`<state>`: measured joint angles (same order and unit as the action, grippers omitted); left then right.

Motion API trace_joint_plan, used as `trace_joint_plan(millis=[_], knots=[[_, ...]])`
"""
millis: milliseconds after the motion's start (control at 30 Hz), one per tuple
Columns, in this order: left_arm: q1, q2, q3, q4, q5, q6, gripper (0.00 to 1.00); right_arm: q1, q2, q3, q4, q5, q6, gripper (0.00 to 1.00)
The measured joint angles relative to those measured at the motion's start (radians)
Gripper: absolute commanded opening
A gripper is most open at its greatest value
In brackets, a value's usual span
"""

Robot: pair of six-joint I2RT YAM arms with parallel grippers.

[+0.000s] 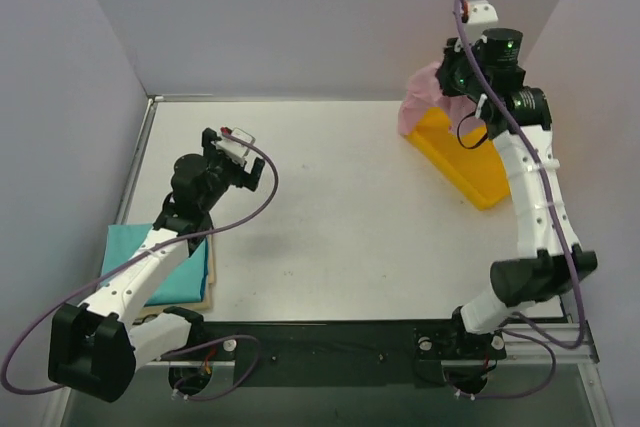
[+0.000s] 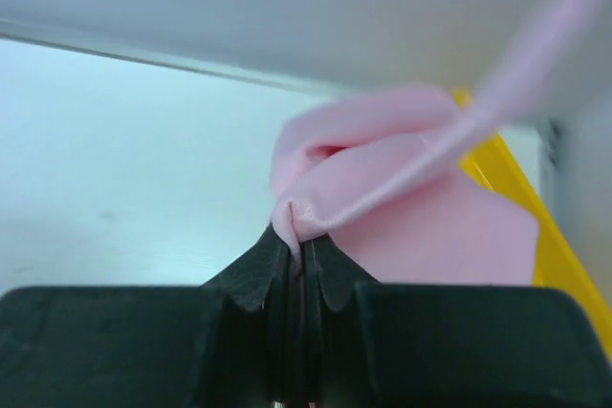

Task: Fold and stack the t-shirts
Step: Move the tshirt to the center of the board

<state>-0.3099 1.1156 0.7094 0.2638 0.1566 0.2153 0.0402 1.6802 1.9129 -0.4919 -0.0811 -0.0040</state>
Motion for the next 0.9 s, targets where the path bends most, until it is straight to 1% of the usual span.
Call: trace_joint_plan(millis=[67,133,200,267,333,400,500,600,633,667,700,733,767,833,900], knots=[[-0.013,-0.026,0.013,0.034,-0.051,0.053,0.97,0.126,-0.136,-0.011,0.071,-0.115,-0.047,0.0],[-0.033,-0.049,0.018,0.054,-0.09,0.09,0.97,0.229,-0.262,-0.05,0.175,-0.281,-0.037,0.0],[-0.047,-0.073,0.018,0.068,-0.126,0.121,0.97,0.248,-0.374,-0.106,0.317,-0.43,0.032,0.0],[-0.057,-0.092,0.018,0.079,-0.155,0.148,0.97,0.226,-0.446,-0.144,0.45,-0.517,0.126,0.0],[-0.063,-0.108,0.018,0.085,-0.18,0.167,0.97,0.216,-0.473,-0.165,0.556,-0.575,0.211,0.0],[-0.067,-0.122,0.018,0.086,-0.193,0.183,0.97,0.217,-0.469,-0.2,0.612,-0.605,0.272,0.0],[-0.074,-0.138,0.017,0.084,-0.204,0.201,0.97,0.218,-0.431,-0.291,0.616,-0.608,0.334,0.0],[-0.076,-0.146,0.011,0.076,-0.205,0.218,0.97,0.218,-0.356,-0.415,0.585,-0.581,0.376,0.0],[-0.076,-0.149,0.004,0.072,-0.205,0.224,0.97,0.218,-0.324,-0.445,0.569,-0.569,0.383,0.05],[-0.076,-0.15,-0.003,0.068,-0.205,0.228,0.97,0.219,-0.281,-0.478,0.541,-0.551,0.39,0.13],[-0.076,-0.151,-0.018,0.061,-0.205,0.236,0.97,0.218,-0.238,-0.506,0.507,-0.531,0.396,0.44],[-0.076,-0.151,-0.032,0.055,-0.205,0.241,0.97,0.218,-0.192,-0.529,0.474,-0.509,0.399,0.55],[-0.076,-0.15,-0.048,0.046,-0.205,0.243,0.97,0.216,-0.145,-0.544,0.438,-0.483,0.405,0.64],[-0.076,-0.149,-0.072,0.019,-0.204,0.242,0.97,0.215,-0.05,-0.539,0.351,-0.415,0.392,0.66],[-0.077,-0.143,-0.085,-0.029,-0.185,0.241,0.91,0.214,0.042,-0.491,0.237,-0.333,0.365,0.68]])
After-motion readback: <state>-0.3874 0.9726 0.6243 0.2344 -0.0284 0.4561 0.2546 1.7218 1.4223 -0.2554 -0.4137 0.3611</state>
